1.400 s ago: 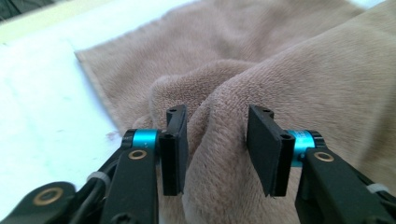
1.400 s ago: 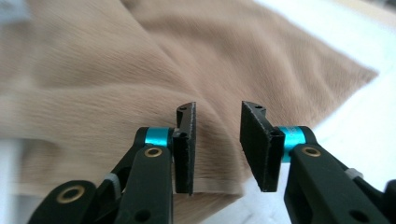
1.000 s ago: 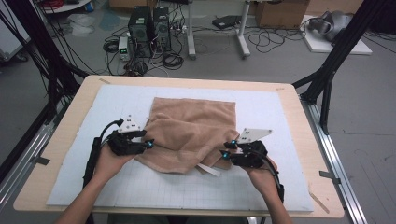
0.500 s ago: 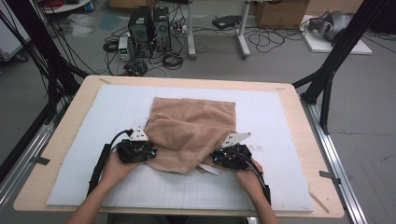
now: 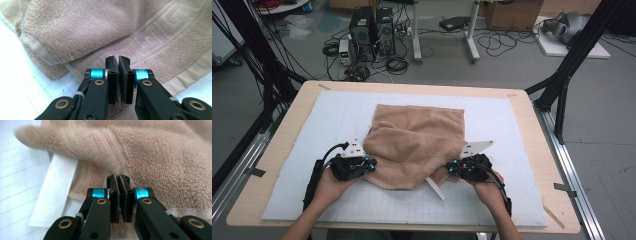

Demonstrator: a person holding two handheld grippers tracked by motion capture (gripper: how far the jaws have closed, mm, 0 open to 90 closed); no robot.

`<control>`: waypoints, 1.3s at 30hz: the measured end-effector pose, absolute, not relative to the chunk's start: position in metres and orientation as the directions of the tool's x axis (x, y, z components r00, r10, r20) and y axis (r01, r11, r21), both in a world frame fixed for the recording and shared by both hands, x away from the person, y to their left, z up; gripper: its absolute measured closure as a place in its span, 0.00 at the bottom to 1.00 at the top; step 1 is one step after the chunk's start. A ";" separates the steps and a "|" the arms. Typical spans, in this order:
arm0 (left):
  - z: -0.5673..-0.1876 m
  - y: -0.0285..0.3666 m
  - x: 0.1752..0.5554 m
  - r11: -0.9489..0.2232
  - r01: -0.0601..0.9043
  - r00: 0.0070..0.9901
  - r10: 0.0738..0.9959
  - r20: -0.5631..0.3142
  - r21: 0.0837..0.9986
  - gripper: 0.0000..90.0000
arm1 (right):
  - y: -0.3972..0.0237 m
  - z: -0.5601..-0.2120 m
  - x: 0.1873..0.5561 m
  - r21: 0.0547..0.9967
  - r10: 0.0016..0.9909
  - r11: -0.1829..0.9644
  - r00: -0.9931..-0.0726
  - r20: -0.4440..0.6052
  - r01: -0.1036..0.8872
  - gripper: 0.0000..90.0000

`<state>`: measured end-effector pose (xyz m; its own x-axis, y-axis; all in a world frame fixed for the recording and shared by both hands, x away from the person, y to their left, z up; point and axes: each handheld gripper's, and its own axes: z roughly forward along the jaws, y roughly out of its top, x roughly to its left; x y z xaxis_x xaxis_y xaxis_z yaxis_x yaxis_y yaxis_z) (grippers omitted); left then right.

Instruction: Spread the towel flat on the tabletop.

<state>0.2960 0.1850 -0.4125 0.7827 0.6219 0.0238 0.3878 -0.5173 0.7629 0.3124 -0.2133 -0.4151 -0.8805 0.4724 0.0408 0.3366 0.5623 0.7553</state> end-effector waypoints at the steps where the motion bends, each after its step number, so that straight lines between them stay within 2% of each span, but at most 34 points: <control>1: -0.409 0.187 0.291 -0.512 0.381 0.785 0.619 0.024 0.770 0.96 | -0.217 -0.411 0.309 0.761 0.470 0.558 -0.882 0.039 0.331 0.98; 12: -0.381 0.198 0.230 -0.473 0.320 0.825 0.566 0.004 0.821 0.96 | -0.241 -0.377 0.266 0.783 0.403 0.559 -0.915 0.030 0.272 1.00; 16: -0.380 0.197 0.218 -0.499 0.297 0.852 0.523 0.010 0.815 0.93 | -0.243 -0.372 0.254 0.769 0.391 0.588 -0.920 -0.001 0.250 0.99; 19: -0.380 0.197 0.224 -0.505 0.293 0.847 0.532 0.025 0.812 0.75 | -0.241 -0.373 0.258 0.771 0.385 0.590 -0.923 -0.008 0.239 0.91; 23: -0.384 0.198 0.238 -0.499 0.300 0.826 0.563 0.041 0.813 0.69 | -0.234 -0.384 0.277 0.770 0.416 0.584 -0.909 -0.014 0.255 0.79; 24: -0.386 0.197 0.244 -0.500 0.299 0.818 0.573 0.052 0.813 0.69 | -0.234 -0.384 0.277 0.770 0.416 0.584 -0.909 -0.014 0.255 0.79; 25: -0.392 0.194 0.259 -0.509 0.310 0.809 0.585 0.059 0.803 0.66 | -0.231 -0.391 0.290 0.774 0.446 0.570 -0.895 -0.010 0.275 0.72; 28: -0.405 0.186 0.280 -0.528 0.344 0.796 0.602 0.056 0.777 0.64 | -0.225 -0.403 0.307 0.772 0.470 0.558 -0.882 0.009 0.305 0.64; 31: -0.414 0.181 0.291 -0.544 0.365 0.791 0.610 0.057 0.756 0.64 | -0.217 -0.417 0.317 0.745 0.467 0.586 -0.884 0.010 0.318 0.64; 34: -0.435 0.175 0.306 -0.611 0.415 0.797 0.602 0.054 0.674 0.66 | -0.207 -0.435 0.321 0.695 0.462 0.637 -0.887 0.001 0.333 0.68; 36: -0.437 0.178 0.308 -0.580 0.418 0.798 0.603 0.022 0.699 0.72 | -0.210 -0.439 0.321 0.723 0.472 0.603 -0.881 0.019 0.338 0.71; 39: -0.436 0.174 0.304 -0.599 0.397 0.809 0.586 0.043 0.695 0.82 | -0.212 -0.440 0.320 0.733 0.474 0.589 -0.880 0.027 0.340 0.79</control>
